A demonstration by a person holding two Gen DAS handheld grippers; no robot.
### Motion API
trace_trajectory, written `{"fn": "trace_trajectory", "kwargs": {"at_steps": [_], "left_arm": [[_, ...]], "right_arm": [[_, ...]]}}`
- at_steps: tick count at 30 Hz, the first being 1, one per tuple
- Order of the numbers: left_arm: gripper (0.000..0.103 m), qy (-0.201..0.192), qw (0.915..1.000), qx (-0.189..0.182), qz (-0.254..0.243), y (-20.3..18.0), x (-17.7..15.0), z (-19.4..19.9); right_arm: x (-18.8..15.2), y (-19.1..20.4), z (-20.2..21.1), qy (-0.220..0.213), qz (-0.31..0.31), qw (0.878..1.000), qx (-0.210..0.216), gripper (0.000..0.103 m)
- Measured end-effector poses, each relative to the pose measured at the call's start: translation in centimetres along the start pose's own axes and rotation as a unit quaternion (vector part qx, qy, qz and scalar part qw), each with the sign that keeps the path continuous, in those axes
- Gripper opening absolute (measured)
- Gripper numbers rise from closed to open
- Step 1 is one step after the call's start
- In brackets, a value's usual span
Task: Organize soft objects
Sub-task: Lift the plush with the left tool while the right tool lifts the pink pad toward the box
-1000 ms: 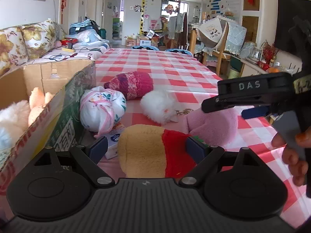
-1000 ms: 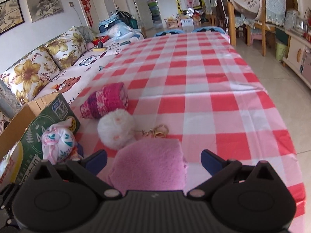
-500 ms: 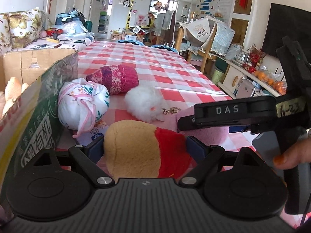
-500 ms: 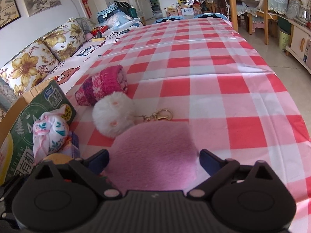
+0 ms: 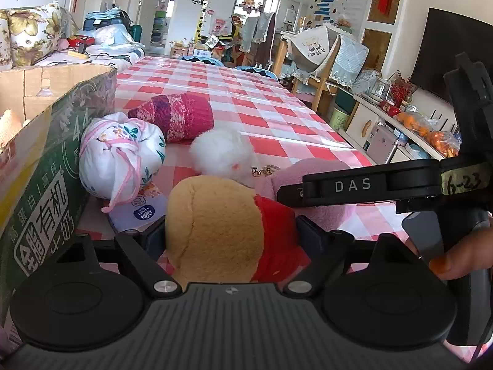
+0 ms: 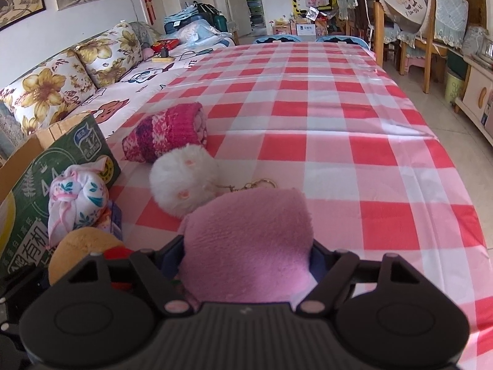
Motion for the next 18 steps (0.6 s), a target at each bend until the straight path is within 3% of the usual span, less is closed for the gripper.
{"fn": "trace_trajectory", "kwargs": {"at_steps": [18], "left_arm": [[0.100, -0.024, 0.9993, 0.015, 0.024, 0.8, 0.1, 1.6]], "right_arm": [[1.1, 0.9, 2.0, -0.028, 0.013, 0.999, -0.015, 0.073]]}}
Point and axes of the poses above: each gripper's, at about its wrist camera, not at the fingertips, and z roughly against the way its jaws point, y to its left, x to its top, the point moved 1 cm from there along -z, roughly the way its jaws point
